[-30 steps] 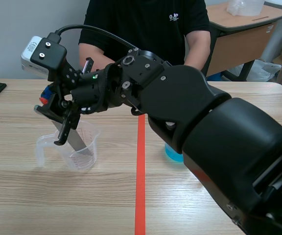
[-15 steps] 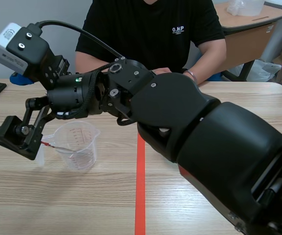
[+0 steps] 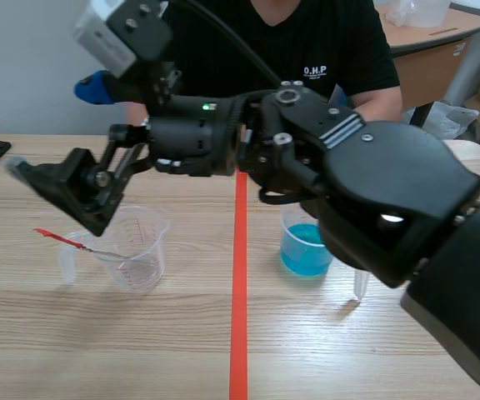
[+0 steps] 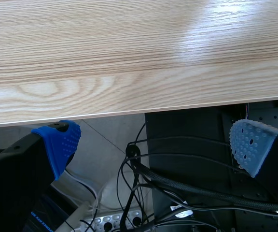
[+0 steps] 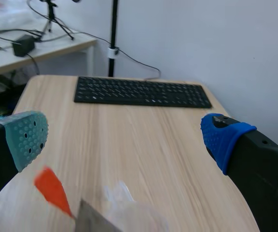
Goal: Do the redox reaction experiment.
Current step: 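Return to the home posture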
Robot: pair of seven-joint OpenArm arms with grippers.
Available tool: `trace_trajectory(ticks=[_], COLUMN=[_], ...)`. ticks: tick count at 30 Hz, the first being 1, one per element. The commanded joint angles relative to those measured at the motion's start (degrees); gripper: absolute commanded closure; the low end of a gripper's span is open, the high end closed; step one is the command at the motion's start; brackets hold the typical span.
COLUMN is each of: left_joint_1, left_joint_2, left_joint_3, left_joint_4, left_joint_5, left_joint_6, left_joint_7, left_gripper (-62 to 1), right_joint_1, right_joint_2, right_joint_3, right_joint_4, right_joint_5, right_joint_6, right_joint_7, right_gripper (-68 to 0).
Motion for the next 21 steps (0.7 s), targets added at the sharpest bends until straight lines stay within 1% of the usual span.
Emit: trace_trajectory(ticks=[1,5,8,12,14,15,18,21], left_joint_1=[0.0,0.0,0.0,0.0,0.2,0.3,1.0,2.6], left_joint_2=[0.0,0.0,0.0,0.0,-0.2,-0.5,-2.0,-4.3], left_joint_3=[0.1,0.1,0.1,0.1,0.1,0.1,0.1,0.1], left_joint_4=[0.6,0.6,0.6,0.6,0.6,0.6,0.7,1.9], left_joint_5=[-0.4,-0.4,-0.4,-0.4,-0.4,-0.4,-0.4,-0.4], left_joint_6=[-0.2,-0.1,-0.1,-0.1,-0.2,-0.5,-1.7,-3.2], left_joint_7=[-0.6,-0.6,-0.6,-0.6,-0.6,-0.7,-1.2,-3.3], left_gripper=[-62.3,-62.3,-62.3,-62.3,-62.3,-62.3,-62.3,-62.3], right_joint_1=[-0.2,-4.0,-7.6,-13.6,-17.0,-18.9,-25.0,-31.4], right_joint_2=[2.5,8.8,13.2,18.6,21.1,22.2,25.4,28.3], right_joint_3=[1.9,5.5,7.9,10.5,11.9,12.7,15.4,18.7], right_joint_4=[2.8,8.5,12.5,18.2,20.9,22.3,26.9,31.7], right_joint_5=[2.3,5.6,7.2,7.8,8.2,8.3,8.3,8.3], right_joint_6=[-0.9,-2.8,-3.9,-6.4,-7.0,-7.8,-9.2,-11.1], right_joint_7=[-0.2,-2.0,-2.7,-3.6,-3.6,-3.6,-3.6,-3.6], right_gripper=[-67.9,-67.9,-67.9,-67.9,-67.9,-67.9,-67.9,-67.9])
